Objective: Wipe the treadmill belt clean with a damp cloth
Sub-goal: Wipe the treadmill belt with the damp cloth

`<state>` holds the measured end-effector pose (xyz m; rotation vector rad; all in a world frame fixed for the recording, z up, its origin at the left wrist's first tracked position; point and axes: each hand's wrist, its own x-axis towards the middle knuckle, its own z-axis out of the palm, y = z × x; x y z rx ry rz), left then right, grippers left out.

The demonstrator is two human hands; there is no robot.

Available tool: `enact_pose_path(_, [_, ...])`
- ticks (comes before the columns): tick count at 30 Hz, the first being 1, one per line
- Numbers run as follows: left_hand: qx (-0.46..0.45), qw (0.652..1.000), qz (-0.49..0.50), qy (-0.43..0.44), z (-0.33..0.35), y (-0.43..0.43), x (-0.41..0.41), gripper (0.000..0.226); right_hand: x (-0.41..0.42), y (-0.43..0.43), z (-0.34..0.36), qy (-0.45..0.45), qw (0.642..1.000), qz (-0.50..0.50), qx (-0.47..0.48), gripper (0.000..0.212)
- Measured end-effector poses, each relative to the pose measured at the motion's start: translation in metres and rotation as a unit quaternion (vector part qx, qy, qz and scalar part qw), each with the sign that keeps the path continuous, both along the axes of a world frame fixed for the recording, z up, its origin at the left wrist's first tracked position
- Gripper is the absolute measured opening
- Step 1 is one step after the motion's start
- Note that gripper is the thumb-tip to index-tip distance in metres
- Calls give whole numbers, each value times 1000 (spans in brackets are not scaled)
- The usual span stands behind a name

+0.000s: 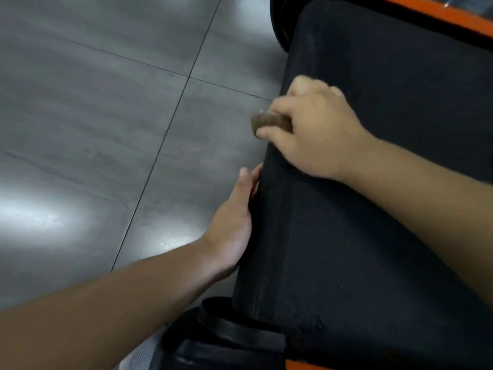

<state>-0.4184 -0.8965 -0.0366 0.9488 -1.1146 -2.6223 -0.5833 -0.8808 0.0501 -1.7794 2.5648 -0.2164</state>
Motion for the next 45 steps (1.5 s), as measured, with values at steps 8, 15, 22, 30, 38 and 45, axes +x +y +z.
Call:
enact_pose_path(8, [-173,975,-81,-115,5,3,20,71,6,46,1,-27,997,0,-69,41])
enact_pose_path(15, [-48,997,-8,-65,8,6,8,50,81,126,1,-163,976,124,-68,29])
enact_pose_path(22, [19,999,-13,-30,12,10,14,56,13,75,-3,-87,986,-65,-125,33])
enact_pose_path(30, [-85,994,-65,-15,10,8,8,80,72,144,2,-176,972,150,-46,27])
enact_pose_path(38, [-158,984,-21,-75,22,5,-1,78,79,163,2,-249,956,155,-3,21])
enact_pose_path(45, [-180,977,-5,-111,31,8,-8,56,61,181,10,-244,952,186,12,25])
